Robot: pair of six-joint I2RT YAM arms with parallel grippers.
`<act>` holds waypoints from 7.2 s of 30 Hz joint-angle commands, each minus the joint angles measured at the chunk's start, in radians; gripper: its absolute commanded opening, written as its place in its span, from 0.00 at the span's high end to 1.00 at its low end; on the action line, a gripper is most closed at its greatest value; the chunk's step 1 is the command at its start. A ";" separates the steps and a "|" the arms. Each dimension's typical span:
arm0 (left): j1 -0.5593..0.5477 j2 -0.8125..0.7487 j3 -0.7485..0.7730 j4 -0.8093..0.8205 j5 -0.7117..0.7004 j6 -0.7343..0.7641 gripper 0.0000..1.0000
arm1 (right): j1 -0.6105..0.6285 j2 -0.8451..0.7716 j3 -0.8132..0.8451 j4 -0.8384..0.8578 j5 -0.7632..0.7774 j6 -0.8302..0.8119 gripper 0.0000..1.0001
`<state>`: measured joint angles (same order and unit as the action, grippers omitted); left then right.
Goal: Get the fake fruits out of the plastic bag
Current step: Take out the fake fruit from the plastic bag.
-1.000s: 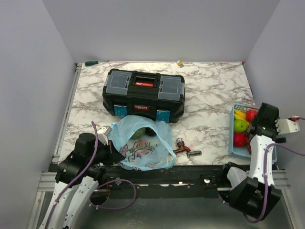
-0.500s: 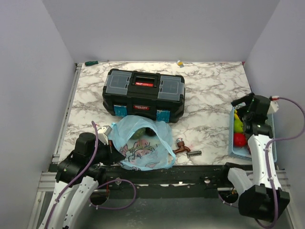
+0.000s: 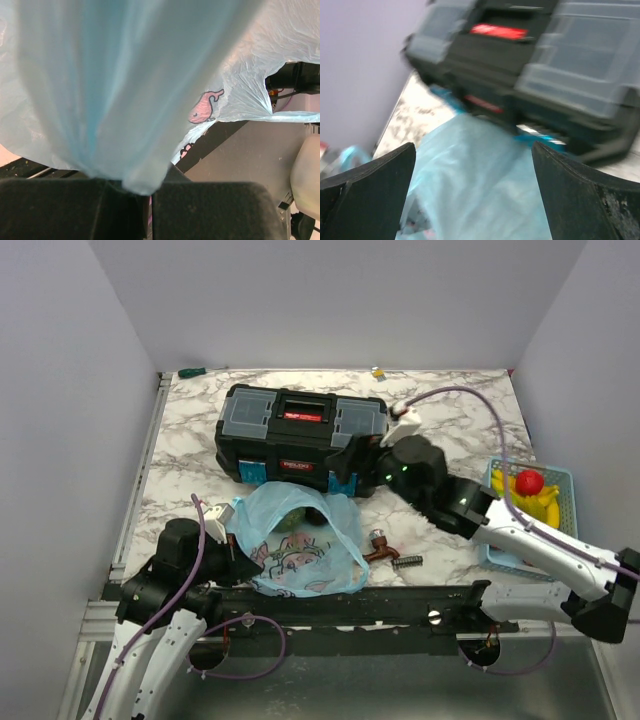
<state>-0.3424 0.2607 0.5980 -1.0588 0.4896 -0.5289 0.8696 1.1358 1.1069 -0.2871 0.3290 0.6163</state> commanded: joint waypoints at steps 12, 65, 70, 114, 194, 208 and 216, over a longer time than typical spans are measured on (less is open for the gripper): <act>-0.003 -0.009 -0.002 0.003 -0.012 -0.006 1.00 | 0.649 0.472 0.208 0.023 0.382 -0.480 0.24; -0.003 -0.005 -0.003 0.000 -0.023 -0.017 1.00 | 0.512 0.777 0.104 -0.133 0.351 -0.323 0.29; -0.003 0.016 -0.001 0.003 -0.019 -0.011 1.00 | 0.512 0.685 0.066 0.026 0.348 -0.205 0.29; -0.076 0.160 -0.033 0.014 0.085 0.030 1.00 | 0.500 0.760 0.130 -0.176 0.222 -0.525 0.27; -0.077 0.108 0.053 0.000 -0.073 -0.005 1.00 | 0.524 0.337 -0.169 0.159 -0.135 -0.372 0.99; -0.098 0.196 0.016 0.009 0.040 0.067 1.00 | 0.523 0.392 -0.279 0.458 0.103 -0.137 0.94; -0.098 0.196 0.011 0.012 0.038 0.063 1.00 | 0.523 0.441 -0.278 0.520 0.327 -0.176 0.76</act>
<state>-0.4343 0.4595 0.6144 -1.0565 0.5056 -0.4816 1.3926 1.5436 0.8413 0.1432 0.4938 0.4534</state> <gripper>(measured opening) 0.003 0.193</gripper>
